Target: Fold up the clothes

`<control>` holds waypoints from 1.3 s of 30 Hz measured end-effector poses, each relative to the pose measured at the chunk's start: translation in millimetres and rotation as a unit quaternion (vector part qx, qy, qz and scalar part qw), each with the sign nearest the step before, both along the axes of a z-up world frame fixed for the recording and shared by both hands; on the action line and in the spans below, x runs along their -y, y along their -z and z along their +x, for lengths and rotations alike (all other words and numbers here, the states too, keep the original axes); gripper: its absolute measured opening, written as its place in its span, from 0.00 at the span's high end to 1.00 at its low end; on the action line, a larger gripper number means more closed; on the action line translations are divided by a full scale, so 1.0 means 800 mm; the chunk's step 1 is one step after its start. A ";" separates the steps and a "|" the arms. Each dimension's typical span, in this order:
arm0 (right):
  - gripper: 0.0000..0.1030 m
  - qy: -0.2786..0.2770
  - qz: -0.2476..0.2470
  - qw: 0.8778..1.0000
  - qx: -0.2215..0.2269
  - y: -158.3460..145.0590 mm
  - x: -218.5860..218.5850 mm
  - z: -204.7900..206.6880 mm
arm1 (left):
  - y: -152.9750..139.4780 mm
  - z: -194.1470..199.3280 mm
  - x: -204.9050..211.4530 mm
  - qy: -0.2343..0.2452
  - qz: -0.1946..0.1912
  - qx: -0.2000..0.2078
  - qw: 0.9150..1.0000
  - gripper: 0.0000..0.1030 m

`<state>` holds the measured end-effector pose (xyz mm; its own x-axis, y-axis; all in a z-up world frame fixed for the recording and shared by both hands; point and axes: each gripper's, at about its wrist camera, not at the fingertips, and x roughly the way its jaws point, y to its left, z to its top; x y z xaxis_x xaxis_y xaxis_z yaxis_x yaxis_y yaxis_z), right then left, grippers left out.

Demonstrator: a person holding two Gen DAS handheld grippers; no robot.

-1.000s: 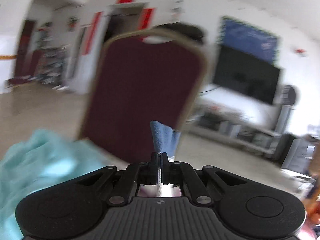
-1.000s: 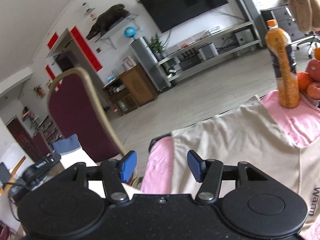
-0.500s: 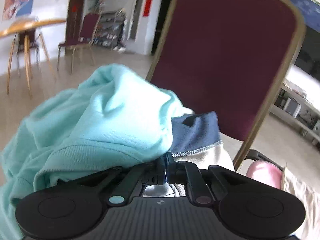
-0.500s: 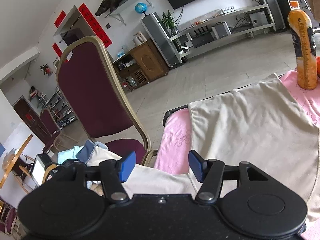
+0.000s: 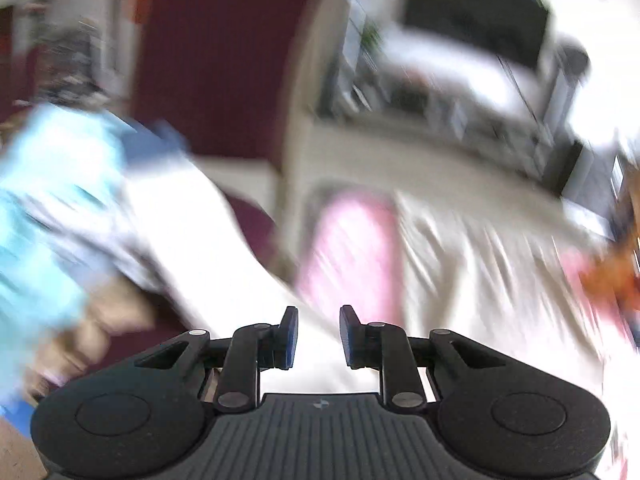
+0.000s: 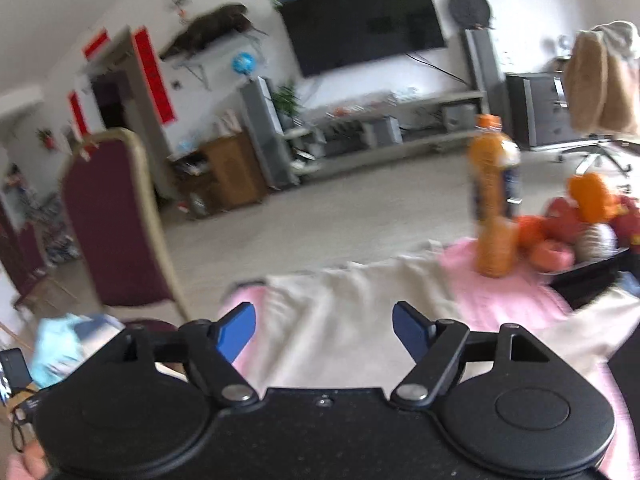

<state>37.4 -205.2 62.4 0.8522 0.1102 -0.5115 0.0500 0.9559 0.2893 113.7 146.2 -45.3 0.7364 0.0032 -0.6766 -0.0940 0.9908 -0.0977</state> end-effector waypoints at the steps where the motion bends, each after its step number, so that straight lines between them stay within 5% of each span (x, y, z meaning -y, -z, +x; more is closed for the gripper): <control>1: 0.27 0.011 -0.005 1.000 -0.012 0.008 0.014 0.001 | 0.015 -0.002 0.021 0.018 0.007 -0.023 1.000 0.79; 6: 0.29 0.021 -0.017 0.995 -0.093 0.089 0.062 0.014 | 0.073 -0.009 0.078 0.067 0.055 -0.089 0.992 0.78; 7: 0.44 0.017 -0.018 0.994 -0.110 0.108 0.068 0.017 | 0.081 -0.009 0.083 0.068 0.065 -0.097 0.991 0.78; 8: 0.72 0.014 -0.018 0.992 -0.128 0.127 0.075 0.021 | 0.088 -0.009 0.086 0.066 0.074 -0.105 0.990 0.78; 9: 0.88 0.010 -0.018 0.989 -0.145 0.146 0.081 0.024 | 0.095 -0.010 0.088 0.063 0.079 -0.111 0.989 0.78; 14: 0.88 -0.029 0.046 0.976 -0.209 0.226 0.086 0.045 | 0.119 -0.009 0.090 0.036 0.083 -0.111 0.990 0.78; 23: 0.87 -0.056 -0.017 0.964 -0.260 0.260 0.058 0.060 | 0.127 -0.013 0.091 0.034 0.129 -0.112 0.985 0.74; 31: 0.87 -0.031 -0.010 0.956 -0.292 0.265 0.083 0.026 | 0.123 -0.042 0.090 0.052 0.157 -0.137 0.977 0.72; 39: 0.73 -0.005 -0.038 0.980 -0.194 0.234 0.075 0.009 | 0.103 -0.047 0.101 0.076 0.076 -0.101 0.989 0.71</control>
<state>44.3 -265.0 -124.7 0.5907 0.0659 -0.8042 0.1335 0.9749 0.1779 76.1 65.6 -127.7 0.5856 0.0170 -0.8104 0.0542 0.9967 0.0600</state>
